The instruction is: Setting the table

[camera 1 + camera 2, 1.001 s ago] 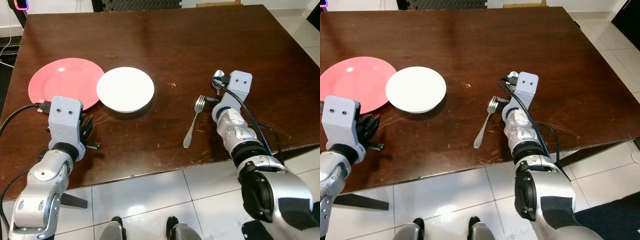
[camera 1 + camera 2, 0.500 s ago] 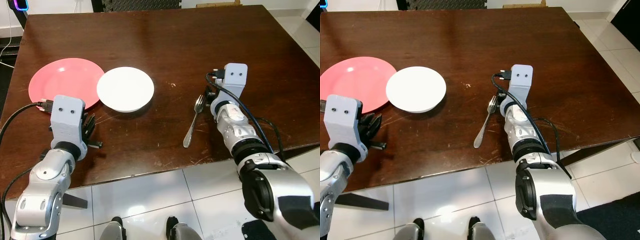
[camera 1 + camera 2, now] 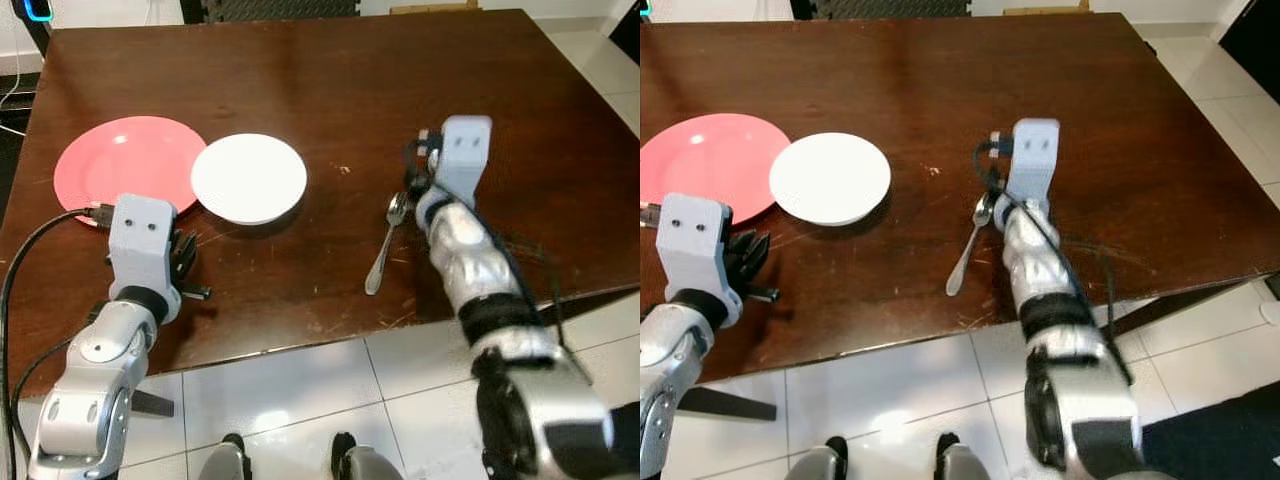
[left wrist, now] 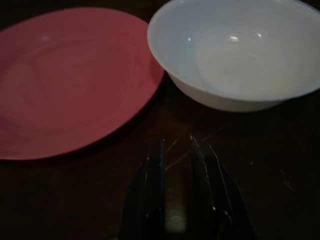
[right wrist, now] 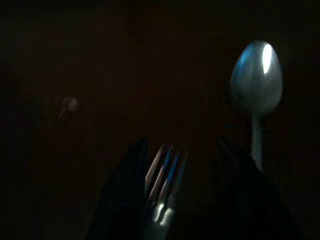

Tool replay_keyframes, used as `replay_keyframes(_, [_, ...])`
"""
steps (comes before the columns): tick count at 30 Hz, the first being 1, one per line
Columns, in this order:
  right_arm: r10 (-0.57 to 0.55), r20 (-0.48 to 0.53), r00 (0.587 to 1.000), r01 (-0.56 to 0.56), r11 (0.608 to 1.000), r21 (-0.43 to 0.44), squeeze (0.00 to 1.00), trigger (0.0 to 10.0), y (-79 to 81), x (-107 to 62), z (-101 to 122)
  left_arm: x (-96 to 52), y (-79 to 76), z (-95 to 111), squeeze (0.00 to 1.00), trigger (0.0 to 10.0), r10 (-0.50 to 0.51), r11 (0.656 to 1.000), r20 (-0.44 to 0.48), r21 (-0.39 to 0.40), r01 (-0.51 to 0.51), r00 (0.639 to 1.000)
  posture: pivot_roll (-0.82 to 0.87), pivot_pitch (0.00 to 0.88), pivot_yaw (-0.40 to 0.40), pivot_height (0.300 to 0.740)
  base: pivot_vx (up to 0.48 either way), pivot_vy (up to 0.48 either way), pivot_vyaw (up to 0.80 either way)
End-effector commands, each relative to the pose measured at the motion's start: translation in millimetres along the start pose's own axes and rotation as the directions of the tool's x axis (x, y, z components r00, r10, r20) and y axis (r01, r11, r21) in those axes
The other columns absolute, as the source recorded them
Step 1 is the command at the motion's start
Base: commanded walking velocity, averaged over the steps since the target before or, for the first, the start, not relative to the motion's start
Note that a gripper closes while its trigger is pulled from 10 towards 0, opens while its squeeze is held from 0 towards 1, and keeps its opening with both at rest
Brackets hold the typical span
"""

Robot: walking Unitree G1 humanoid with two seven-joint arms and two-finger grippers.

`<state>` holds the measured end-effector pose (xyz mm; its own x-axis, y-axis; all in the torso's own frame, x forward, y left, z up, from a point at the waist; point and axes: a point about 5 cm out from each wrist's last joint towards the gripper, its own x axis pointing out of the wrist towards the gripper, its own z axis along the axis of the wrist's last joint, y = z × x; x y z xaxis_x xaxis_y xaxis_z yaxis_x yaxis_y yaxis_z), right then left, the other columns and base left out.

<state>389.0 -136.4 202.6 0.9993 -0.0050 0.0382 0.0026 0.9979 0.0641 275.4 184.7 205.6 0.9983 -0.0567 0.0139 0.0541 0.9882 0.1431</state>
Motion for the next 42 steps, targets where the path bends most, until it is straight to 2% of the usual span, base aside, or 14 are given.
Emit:
replay_keyframes(1, [0.002,-0.004,1.000,-0.002,1.000,0.011,0.00,10.0,2.3,-3.7,3.9,-2.0,-1.9,-5.7,0.00,10.0,-0.006,1.000,-0.023,-0.003,0.006,1.000,0.11,0.257,-0.018,0.740,0.000,0.000,0.00])
replay_keyframes(3, [-0.044,-0.044,0.998,0.045,0.999,0.017,0.00,10.0,5.4,-18.2,-6.8,-1.1,-3.2,-6.7,0.00,10.0,-0.013,1.000,-0.026,-0.005,0.013,1.000,0.10,0.257,-0.014,0.740,0.000,0.000,0.00])
replay_keyframes(8, [-0.078,-0.041,0.996,0.079,0.997,0.012,0.00,10.0,2.9,-20.6,-8.3,0.7,-4.6,-6.8,0.00,10.0,-0.019,1.000,-0.026,-0.006,0.019,0.999,0.09,0.253,-0.006,0.740,0.000,0.000,0.00])
replay_keyframes(13, [-0.091,-0.081,0.992,0.092,0.996,0.006,0.00,10.0,4.0,-28.2,-12.1,1.5,-5.5,-5.8,0.00,10.0,-0.024,1.000,-0.021,-0.006,0.024,0.999,0.10,0.253,-0.012,0.740,0.000,0.000,0.00])
replay_keyframes(18, [-0.046,-0.128,0.991,0.050,0.998,0.031,0.00,10.0,15.7,-48.2,-13.0,0.2,-4.3,-6.5,0.00,10.0,-0.017,1.000,-0.023,-0.006,0.017,1.000,0.10,0.256,-0.018,0.740,0.000,0.000,0.00])
replay_keyframes(23, [-0.001,-0.168,0.986,0.010,0.999,0.053,0.00,10.0,26.1,-55.7,-21.0,0.1,-4.7,-7.4,0.00,10.0,-0.015,1.000,-0.025,-0.008,0.015,1.000,0.09,0.256,-0.019,0.740,0.000,0.000,0.00])
replay_keyframes(30, [0.017,-0.218,0.976,-0.003,0.998,0.062,0.00,10.0,33.5,-55.9,-35.7,1.2,-5.1,-6.7,0.00,10.0,-0.016,1.000,-0.022,-0.009,0.015,1.000,0.10,0.255,-0.016,0.740,0.000,0.000,0.00])
replay_keyframes(34, [0.000,-0.273,0.962,0.010,0.999,0.034,0.00,10.0,35.1,-55.1,-50.4,1.4,-4.4,-6.1,0.00,10.0,-0.012,1.000,-0.021,-0.008,0.012,1.000,0.11,0.255,-0.014,0.740,0.000,0.000,0.00])
replay_keyframes(38, [-0.008,-0.284,0.959,0.013,1.000,0.015,0.00,10.0,36.1,-52.7,-55.4,1.4,-4.1,-5.8,0.00,10.0,-0.010,1.000,-0.020,-0.008,0.010,1.000,0.11,0.255,-0.014,0.740,0.000,0.000,0.00])
replay_keyframes(39, [-0.005,-0.295,0.955,0.009,1.000,0.011,0.00,8.9,37.4,-51.0,-59.2,1.3,-3.8,-5.8,0.00,10.0,-0.009,1.000,-0.020,-0.007,0.009,1.000,0.11,0.255,-0.014,0.740,0.000,0.000,0.00])
replay_keyframes(40, [0.001,-0.309,0.951,-0.004,1.000,-0.010,0.00,4.1,38.9,-49.4,-63.2,1.1,-3.6,-5.8,0.00,10.0,-0.008,1.000,-0.020,-0.007,0.007,1.000,0.11,0.255,-0.014,0.740,0.000,0.000,0.00])
replay_keyframes(41, [0.001,-0.309,0.951,-0.004,1.000,-0.010,0.00,4.1,38.9,-49.4,-63.2,1.1,-3.6,-5.8,0.00,10.0,-0.008,1.000,-0.020,-0.007,0.007,1.000,0.11,0.255,-0.014,0.740,0.000,0.000,0.00])
replay_keyframes(42, [0.007,-0.325,0.946,-0.015,1.000,-0.025,0.00,0.0,40.2,-47.9,-68.1,0.7,-3.3,-5.5,0.00,10.0,-0.005,1.000,-0.020,-0.007,0.005,1.000,0.12,0.255,-0.016,0.740,0.000,0.000,0.00])
